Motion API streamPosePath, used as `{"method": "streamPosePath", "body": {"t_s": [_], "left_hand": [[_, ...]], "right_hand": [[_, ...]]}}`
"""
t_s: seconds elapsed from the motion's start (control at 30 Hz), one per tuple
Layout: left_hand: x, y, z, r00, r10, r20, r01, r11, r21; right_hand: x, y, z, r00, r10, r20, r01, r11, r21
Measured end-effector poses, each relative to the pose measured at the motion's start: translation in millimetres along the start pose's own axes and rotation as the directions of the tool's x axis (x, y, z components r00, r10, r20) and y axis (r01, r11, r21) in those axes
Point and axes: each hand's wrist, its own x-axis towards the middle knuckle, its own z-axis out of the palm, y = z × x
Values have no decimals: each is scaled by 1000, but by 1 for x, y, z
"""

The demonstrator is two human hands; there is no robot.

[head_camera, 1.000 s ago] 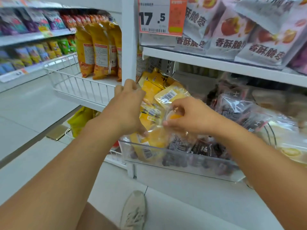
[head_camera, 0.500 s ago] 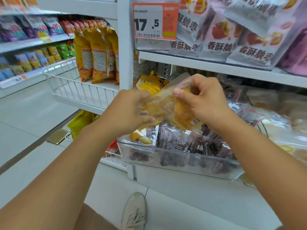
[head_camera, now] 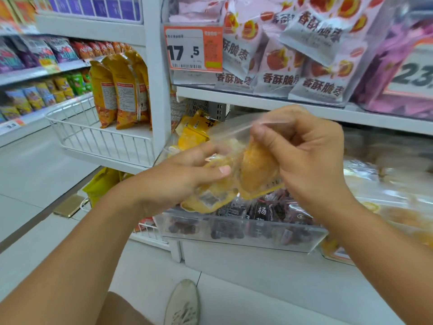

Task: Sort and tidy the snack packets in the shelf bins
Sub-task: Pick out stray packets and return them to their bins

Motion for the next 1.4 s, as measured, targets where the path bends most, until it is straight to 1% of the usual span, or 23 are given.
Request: {"method": "streamPosePath", "body": {"t_s": [0.07,0.13,0.23,0.3,0.37,0.43,0.53,0.63,0.73,0.8,0.87,0.97,1.03,1.07,1.1,1.13,1.17,1.2,1.27,1.3,1.33,1.37,1.4], "left_hand": [[4,4,14,997,-76,5,76,989,-128],[11,4,26,994,-72,-82,58,986,-157],[19,5,34,967,-53,-248,-19,960,-280],[24,8,36,947,-43,-318,-94,911,-402],[28,15,48,964,16,-267,-139,882,-450],[32,20,69,984,65,-166,-135,881,-455],[44,26,106,988,92,-121,-132,912,-387],[53,33,141,992,118,-55,-129,932,-339],[62,35,169,985,169,-32,-172,967,-189],[71,37,178,994,106,-6,-104,968,-226],[81,42,184,994,26,111,16,932,-361],[97,49,196,956,-15,295,163,858,-487],[108,47,209,918,-21,396,239,826,-510],[113,45,217,889,-27,457,284,815,-504],[116,45,225,851,-31,524,332,805,-492],[119,44,234,808,-35,588,378,796,-472],[121,44,244,768,-42,639,419,787,-452],[123,46,253,733,-55,678,467,766,-442],[128,54,269,663,-80,745,591,666,-454],[131,59,276,616,-81,784,654,607,-452],[132,64,283,580,-73,811,693,569,-444],[132,67,289,565,-61,823,702,560,-440],[131,69,294,583,-50,811,675,585,-449]], "right_hand": [[2,0,-5,984,145,-102,-134,985,107],[3,-3,-13,945,273,-179,-237,951,199],[5,-12,-38,848,451,-278,-308,847,434],[5,-15,-58,797,530,-288,-347,793,501],[0,-14,-72,743,611,-273,-417,742,525],[-5,-11,-82,692,648,-319,-447,732,514],[-9,-9,-97,638,628,-446,-445,773,451],[-14,-10,-113,584,605,-542,-500,793,347],[-12,-13,-132,528,627,-572,-495,775,393],[-9,-18,-152,588,616,-524,-512,785,349],[-12,-22,-176,684,587,-433,-503,809,304],[-30,-21,-218,777,580,-246,-457,788,413],[-46,-17,-246,815,578,-25,-458,670,584],[-55,-15,-260,824,558,99,-487,607,628],[-63,-15,-273,829,518,212,-524,584,621],[-70,-15,-284,827,479,293,-554,612,564],[-76,-16,-294,824,465,325,-567,675,473],[-81,-14,-303,827,481,291,-560,748,355],[-89,-13,-313,858,495,138,-512,848,141],[-93,-12,-318,877,474,86,-481,869,116],[-98,-10,-322,885,462,59,-466,871,154],[-101,-10,-325,886,460,53,-461,863,206],[-103,-11,-329,881,472,47,-468,850,240]]}}
